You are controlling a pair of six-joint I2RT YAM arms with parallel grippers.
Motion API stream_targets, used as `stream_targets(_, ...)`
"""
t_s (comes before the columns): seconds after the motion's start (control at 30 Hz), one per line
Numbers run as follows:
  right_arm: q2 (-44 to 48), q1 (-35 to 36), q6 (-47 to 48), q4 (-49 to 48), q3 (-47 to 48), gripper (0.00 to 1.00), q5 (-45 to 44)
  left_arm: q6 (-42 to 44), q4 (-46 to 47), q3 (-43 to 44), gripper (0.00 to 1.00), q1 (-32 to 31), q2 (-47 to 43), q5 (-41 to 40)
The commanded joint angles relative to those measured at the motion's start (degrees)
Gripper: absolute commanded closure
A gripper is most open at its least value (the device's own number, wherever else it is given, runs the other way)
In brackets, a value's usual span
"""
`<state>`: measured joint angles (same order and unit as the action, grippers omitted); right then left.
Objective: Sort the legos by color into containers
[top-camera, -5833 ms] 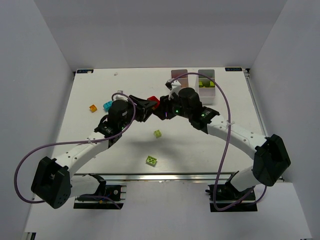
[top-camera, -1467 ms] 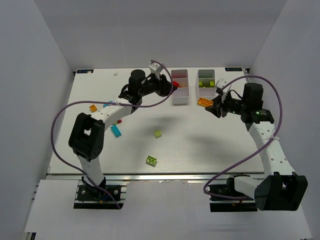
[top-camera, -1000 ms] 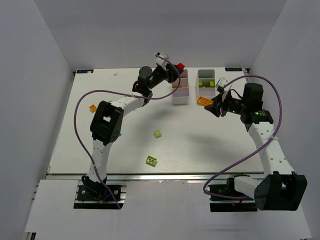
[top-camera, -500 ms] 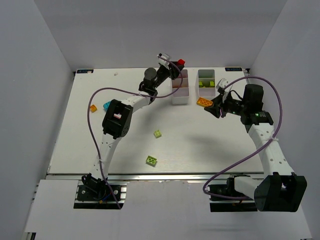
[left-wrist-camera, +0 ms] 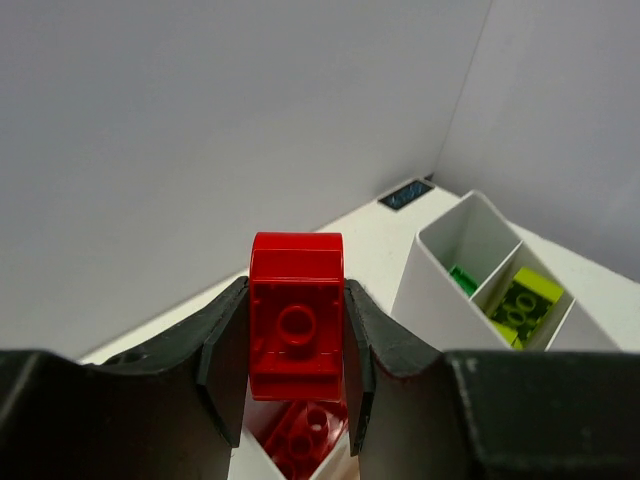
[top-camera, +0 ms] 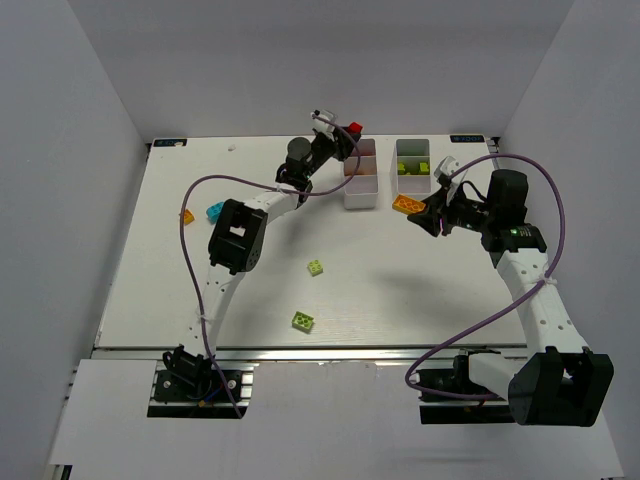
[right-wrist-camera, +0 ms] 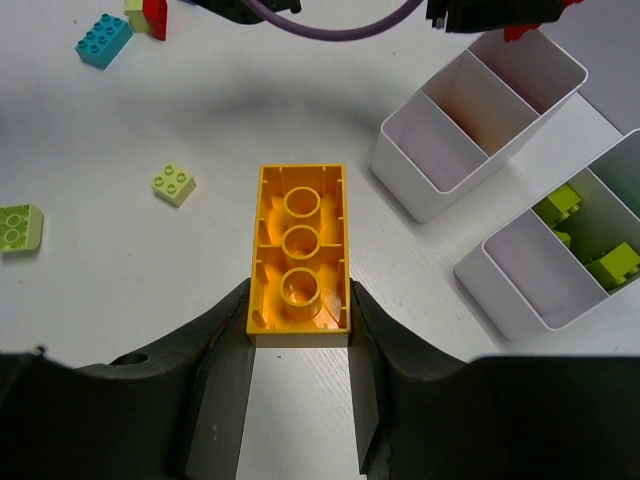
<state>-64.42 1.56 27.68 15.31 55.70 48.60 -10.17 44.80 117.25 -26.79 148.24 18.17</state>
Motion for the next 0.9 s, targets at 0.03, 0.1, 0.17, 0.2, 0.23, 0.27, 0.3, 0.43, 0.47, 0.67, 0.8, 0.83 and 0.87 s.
stream_targets(0.03, 1.23, -0.24, -1.31, -2.30, 1.07, 1.00, 1.59, -0.46, -0.94, 2.89, 1.00, -0.02, 0.20, -0.77)
stream_targets(0.1, 1.23, -0.24, -1.49, -2.30, 1.16, 1.00, 1.59, -0.81, -1.02, 3.59, 0.98, -0.02, 0.90, -0.86)
stream_targets(0.17, 1.32, -0.24, -1.58, -2.22, 1.07, 1.00, 1.59, -0.90, -1.38, 4.73, 0.96, -0.02, 1.34, -0.95)
stream_targets(0.2, 1.32, -0.24, -1.75, -2.30, 0.99, 1.00, 1.59, -0.99, -1.46, 4.83, 0.95, -0.02, 1.61, -1.03)
stream_targets(0.23, 1.23, -0.24, -1.84, -2.30, 0.90, 1.00, 1.59, -1.07, -1.47, 5.00, 0.93, -0.02, 1.70, -1.04)
stream_targets(0.27, 1.32, -0.24, -1.93, -2.39, 0.81, 1.00, 1.67, -1.16, -1.55, 5.09, 0.91, -0.02, 1.87, -1.12)
stream_targets(0.3, 1.23, -0.24, -2.02, -2.39, 0.90, 1.00, 1.67, -1.16, -1.73, 5.18, 0.87, -0.02, 2.05, -1.47)
stream_targets(0.43, 1.32, -0.24, -2.11, -2.39, 0.64, 1.00, 1.76, -1.34, -1.91, 5.09, 0.80, -0.02, 2.14, -1.91)
stream_targets(0.47, 1.32, -0.24, -2.11, -2.39, 0.64, 1.00, 1.85, -1.34, -1.99, 5.09, 0.79, -0.02, 2.22, -1.91)
stream_targets(0.67, 1.23, -0.24, -2.11, -2.48, 0.55, 1.00, 1.85, -0.90, -3.05, 4.74, 0.65, -0.02, 1.87, -2.79)
stream_targets(0.8, 1.23, -0.24, -2.11, -2.48, 0.46, 1.00, 2.03, 0.07, -4.01, 5.00, 0.57, -0.11, 1.70, -3.49)
stream_targets(0.83, 1.23, -0.24, -2.11, -2.48, 0.46, 1.00, 2.03, 0.33, -4.28, 5.18, 0.55, -0.11, 1.78, -3.93)
stream_targets(0.87, 1.23, -0.24, -2.11, -2.48, 0.55, 1.00, 2.11, 0.59, -4.54, 5.44, 0.51, -0.11, 1.78, -4.11)
